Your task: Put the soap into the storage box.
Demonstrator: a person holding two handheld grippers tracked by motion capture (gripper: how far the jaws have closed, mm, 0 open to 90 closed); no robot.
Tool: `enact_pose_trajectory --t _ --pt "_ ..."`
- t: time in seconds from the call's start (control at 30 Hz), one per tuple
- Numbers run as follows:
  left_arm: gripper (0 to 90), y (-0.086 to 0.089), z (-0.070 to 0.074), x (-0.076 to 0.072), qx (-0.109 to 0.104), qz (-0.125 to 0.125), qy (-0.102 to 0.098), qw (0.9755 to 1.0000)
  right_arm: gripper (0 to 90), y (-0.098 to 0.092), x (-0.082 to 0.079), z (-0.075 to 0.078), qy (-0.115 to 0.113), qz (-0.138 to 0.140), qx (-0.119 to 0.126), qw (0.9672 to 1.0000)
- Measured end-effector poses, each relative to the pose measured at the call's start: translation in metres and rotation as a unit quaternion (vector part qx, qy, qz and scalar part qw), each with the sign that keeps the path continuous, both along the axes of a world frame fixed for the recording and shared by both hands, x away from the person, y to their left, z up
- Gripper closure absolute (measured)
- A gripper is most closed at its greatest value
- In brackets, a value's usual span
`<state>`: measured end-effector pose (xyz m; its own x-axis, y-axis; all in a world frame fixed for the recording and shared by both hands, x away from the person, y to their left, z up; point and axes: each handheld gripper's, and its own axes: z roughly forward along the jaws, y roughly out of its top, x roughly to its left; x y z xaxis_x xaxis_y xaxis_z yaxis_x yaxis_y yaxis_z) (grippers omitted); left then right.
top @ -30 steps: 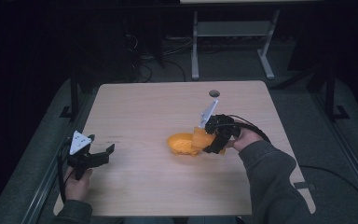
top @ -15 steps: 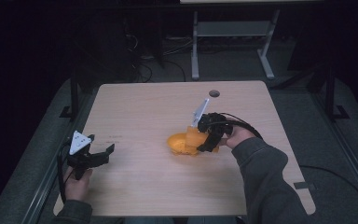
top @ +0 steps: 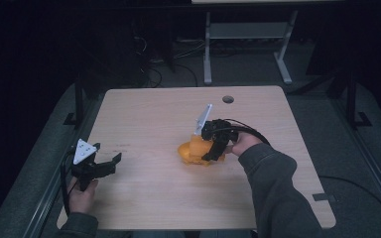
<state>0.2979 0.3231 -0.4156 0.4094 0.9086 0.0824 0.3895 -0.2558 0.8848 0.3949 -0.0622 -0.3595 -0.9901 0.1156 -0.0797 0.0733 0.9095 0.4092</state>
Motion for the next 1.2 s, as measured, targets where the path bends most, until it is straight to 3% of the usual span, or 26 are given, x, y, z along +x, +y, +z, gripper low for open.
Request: enact_pose_trajectory --t 0.7,1.2 --pt "14.1 0.001 0.001 0.0 -0.003 0.001 0.001 1.0 20.7 0.021 0.013 -0.005 0.004 0.019 -0.014 0.9997" --pt "14.1 0.002 0.001 0.0 -0.003 0.001 0.001 1.0 20.7 0.034 0.021 -0.019 0.015 0.028 -0.02 0.9993"
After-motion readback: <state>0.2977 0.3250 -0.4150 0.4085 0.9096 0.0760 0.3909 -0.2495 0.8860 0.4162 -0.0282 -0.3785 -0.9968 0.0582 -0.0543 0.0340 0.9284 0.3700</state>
